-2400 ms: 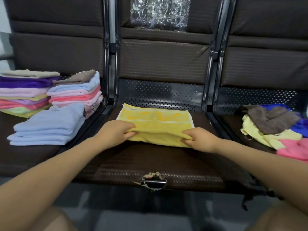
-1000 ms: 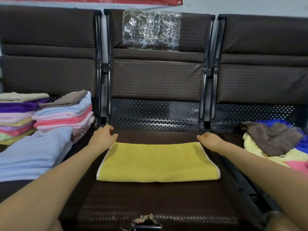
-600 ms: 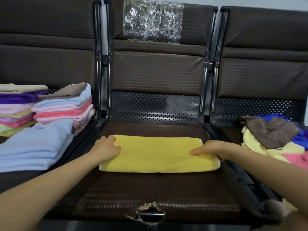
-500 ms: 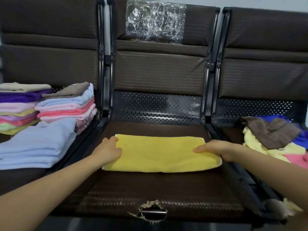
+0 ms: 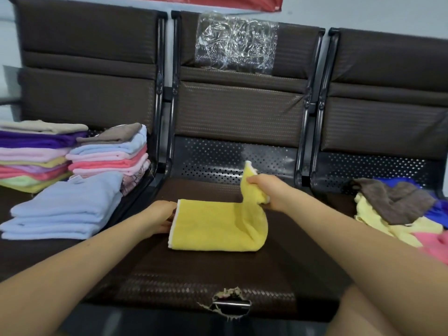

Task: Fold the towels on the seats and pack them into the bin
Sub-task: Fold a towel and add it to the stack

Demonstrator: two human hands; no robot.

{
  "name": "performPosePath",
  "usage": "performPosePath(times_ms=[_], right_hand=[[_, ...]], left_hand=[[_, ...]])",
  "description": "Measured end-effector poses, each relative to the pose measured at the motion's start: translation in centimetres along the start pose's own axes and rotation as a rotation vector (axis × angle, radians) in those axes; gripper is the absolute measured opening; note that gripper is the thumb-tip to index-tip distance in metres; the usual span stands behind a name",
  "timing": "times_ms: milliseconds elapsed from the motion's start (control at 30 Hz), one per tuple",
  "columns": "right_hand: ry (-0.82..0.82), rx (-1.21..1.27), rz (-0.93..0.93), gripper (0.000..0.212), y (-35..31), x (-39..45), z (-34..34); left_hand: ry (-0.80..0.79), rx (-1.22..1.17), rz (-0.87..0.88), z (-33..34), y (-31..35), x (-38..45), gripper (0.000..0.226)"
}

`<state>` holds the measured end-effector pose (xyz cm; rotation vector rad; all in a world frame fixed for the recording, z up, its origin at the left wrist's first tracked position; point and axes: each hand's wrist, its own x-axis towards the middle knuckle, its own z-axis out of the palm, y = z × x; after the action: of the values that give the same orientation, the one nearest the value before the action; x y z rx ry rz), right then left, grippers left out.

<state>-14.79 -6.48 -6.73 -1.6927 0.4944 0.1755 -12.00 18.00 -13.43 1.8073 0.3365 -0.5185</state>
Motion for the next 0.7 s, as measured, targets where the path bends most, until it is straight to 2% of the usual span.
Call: performPosePath(times_ms=[133, 233, 300, 367, 467, 567, 633, 700], right_hand=[[-0.126, -0.211, -0.016, 0.035, -0.1, -0.3, 5.9], [-0.463, -0.249, 0.026, 0.030, 0.9, -0.9, 8.6], [-0.585, -0.274, 0.022, 0.033, 1.1, -1.0, 8.7], [-0.528, -0.224, -0.029, 0.030, 0.8, -1.0, 7.8], [-0.268, -0.198, -0.113, 0.026, 0.8, 0.2, 4.6], [-0.073, -0.389, -0.156, 0.025, 1.8, 1.5, 0.8], [-0.040, -0.493, -0.080, 0.026, 2.9, 2.0, -0.9], [-0.086, -0.548, 0.032, 0.027, 4.1, 2.1, -1.3]], left_hand=[[-0.007, -0.136, -0.044, -1.7, -0.2, -0.5, 0.035], [-0.007, -0.142, -0.065, -2.4, -0.4, -0.5, 0.036], [-0.007, -0.106, -0.054, -2.5, -0.5, -0.5, 0.036], [0.001, -0.051, -0.037, -2.2, -0.4, -0.5, 0.035], [0.039, 0.049, -0.009, -1.7, 0.1, -0.5, 0.029], [0.105, 0.119, 0.004, -1.5, 0.9, -0.2, 0.027], [0.138, 0.199, 0.040, -1.3, 1.2, -0.1, 0.024], [0.150, 0.301, 0.086, -1.2, 1.2, 0.1, 0.030]])
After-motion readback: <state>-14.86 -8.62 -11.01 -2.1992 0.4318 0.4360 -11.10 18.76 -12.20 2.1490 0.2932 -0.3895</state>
